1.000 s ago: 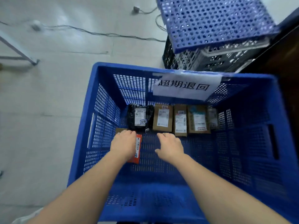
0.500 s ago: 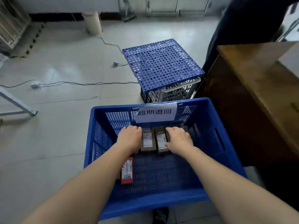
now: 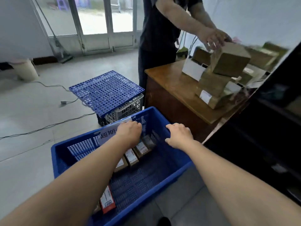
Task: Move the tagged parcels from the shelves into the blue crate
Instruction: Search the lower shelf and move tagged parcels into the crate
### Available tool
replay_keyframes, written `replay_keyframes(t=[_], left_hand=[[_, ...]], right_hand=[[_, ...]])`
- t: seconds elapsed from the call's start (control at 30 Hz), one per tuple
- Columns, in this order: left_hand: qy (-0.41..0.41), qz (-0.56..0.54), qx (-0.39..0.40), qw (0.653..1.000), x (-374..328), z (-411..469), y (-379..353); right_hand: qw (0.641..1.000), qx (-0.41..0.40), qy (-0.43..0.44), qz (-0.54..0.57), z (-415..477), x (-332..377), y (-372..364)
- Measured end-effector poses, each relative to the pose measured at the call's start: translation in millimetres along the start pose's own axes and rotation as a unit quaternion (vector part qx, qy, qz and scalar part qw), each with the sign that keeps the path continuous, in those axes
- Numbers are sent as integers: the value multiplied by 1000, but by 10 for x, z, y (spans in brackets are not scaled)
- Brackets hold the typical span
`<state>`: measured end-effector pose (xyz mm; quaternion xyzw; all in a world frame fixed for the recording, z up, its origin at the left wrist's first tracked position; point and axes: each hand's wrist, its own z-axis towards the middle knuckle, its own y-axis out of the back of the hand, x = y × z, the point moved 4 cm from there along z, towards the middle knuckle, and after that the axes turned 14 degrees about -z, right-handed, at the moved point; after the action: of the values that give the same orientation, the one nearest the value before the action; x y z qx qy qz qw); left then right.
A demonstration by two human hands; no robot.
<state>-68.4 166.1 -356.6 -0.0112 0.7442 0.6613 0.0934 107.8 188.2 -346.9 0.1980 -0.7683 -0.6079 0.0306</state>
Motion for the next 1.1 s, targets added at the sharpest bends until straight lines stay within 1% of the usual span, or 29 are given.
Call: replay_keyframes(t=[0.3,0.63,0.8,1.1], left_hand=[[-116,-2,-10,993,-1424,140,463],[-216,-4,-41,976,-3477,226,696],[-259,-3,-69,963,-4481,280,714],[-318,0,-56,946,-5894,473,592]], right_hand=[[992,-14,-122,13,-914,-1254,183],[974,-26,-221,29,-1997,-2916,88],[964,-40,-261,35,-2489,-3778,-56],[942,-38,-331,36,-3060,-4960,-339]])
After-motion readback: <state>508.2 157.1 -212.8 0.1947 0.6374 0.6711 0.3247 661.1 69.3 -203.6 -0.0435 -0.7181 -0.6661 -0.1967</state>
